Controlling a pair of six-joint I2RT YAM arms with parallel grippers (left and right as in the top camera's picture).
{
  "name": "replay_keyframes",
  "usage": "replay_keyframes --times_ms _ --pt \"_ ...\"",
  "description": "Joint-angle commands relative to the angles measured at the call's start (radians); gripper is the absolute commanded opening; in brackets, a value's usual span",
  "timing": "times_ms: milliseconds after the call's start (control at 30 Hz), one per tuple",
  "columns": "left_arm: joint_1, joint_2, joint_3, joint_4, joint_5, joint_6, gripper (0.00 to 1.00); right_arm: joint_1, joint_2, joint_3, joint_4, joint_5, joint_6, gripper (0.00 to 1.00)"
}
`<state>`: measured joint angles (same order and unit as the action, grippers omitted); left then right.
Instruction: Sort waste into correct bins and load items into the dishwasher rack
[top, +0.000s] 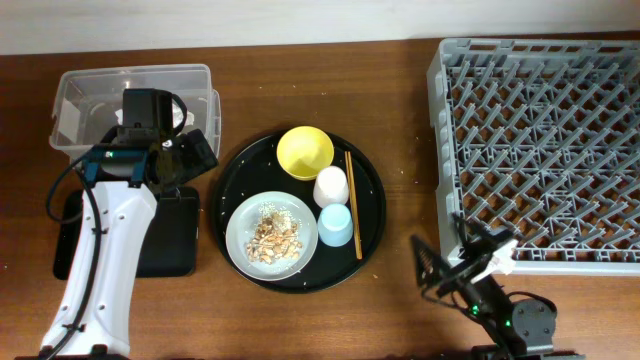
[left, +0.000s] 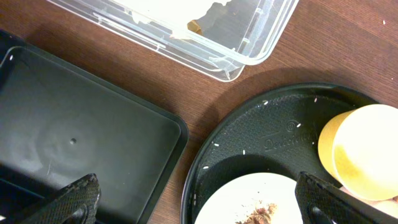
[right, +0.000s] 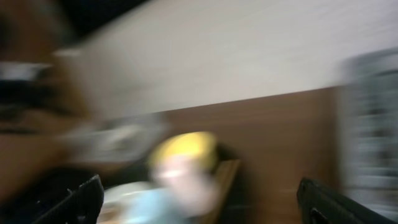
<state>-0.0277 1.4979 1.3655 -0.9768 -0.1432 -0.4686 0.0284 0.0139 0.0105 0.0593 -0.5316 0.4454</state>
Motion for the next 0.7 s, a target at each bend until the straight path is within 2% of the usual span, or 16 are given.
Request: replay_keyframes --times_ms 0,67,133,167,200,233,267,300,367,400,433,467,500,533,600,667 --pt "0.0 -0.008 0.013 0.002 -0.004 -0.01 0.99 -0.003 -0.008 -0.005 0.038 -0.26 0.372 0.98" --pt "0.0 -0.008 0.013 0.002 -0.004 -0.01 0.99 -0.003 -0.008 -0.002 0.149 -0.242 0.526 0.98" --pt "0.0 -0.008 0.013 0.002 -0.004 -0.01 0.99 -0.003 -0.002 0.089 0.154 -0.188 0.554 0.98" --pt "0.0 -0.008 0.013 0.002 -0.004 -0.01 0.99 -0.003 0.028 0.162 0.095 -0.167 0.476 0.98" --pt "0.0 -0.008 0.013 0.002 -0.004 -0.01 0.99 -0.003 0.103 0.28 -0.075 -0.132 0.329 0.98" --pt "0.0 -0.008 0.013 0.002 -0.004 -0.01 0.99 -0.003 0.212 0.407 -0.249 -0.099 0.185 0.98" --pt "0.0 -0.008 0.013 0.002 -0.004 -0.01 0.99 -0.002 0.392 0.591 -0.435 -0.092 0.019 0.98" --pt "0.0 -0.008 0.013 0.002 -0.004 -0.009 0.99 -0.001 0.502 0.704 -0.544 -0.092 -0.062 0.98" --pt "0.0 -0.008 0.013 0.002 -0.004 -0.01 0.99 0.071 0.839 1.062 -0.862 -0.042 -0.255 0.98" --pt "0.0 -0.008 0.013 0.002 -0.004 -0.01 0.99 0.134 0.937 1.168 -0.952 0.037 -0.276 0.98" --pt "0.0 -0.008 0.013 0.002 -0.004 -0.01 0.99 0.188 1.001 1.237 -1.009 0.114 -0.281 0.98" --pt "0.0 -0.008 0.013 0.002 -0.004 -0.01 0.99 0.306 1.114 1.332 -1.083 0.246 -0.28 0.98" --pt "0.0 -0.008 0.013 0.002 -0.004 -0.01 0.99 0.459 1.252 1.417 -1.13 0.417 -0.23 0.98" --pt "0.0 -0.008 0.013 0.002 -0.004 -0.01 0.99 0.547 1.349 1.448 -1.146 0.56 -0.148 0.98" --pt "0.0 -0.008 0.013 0.002 -0.004 -0.01 0.99 0.621 1.489 1.453 -1.138 0.612 -0.042 0.98" --pt "0.0 -0.008 0.013 0.002 -0.004 -0.01 0.99 0.676 1.632 1.453 -1.099 0.541 -0.04 0.98"
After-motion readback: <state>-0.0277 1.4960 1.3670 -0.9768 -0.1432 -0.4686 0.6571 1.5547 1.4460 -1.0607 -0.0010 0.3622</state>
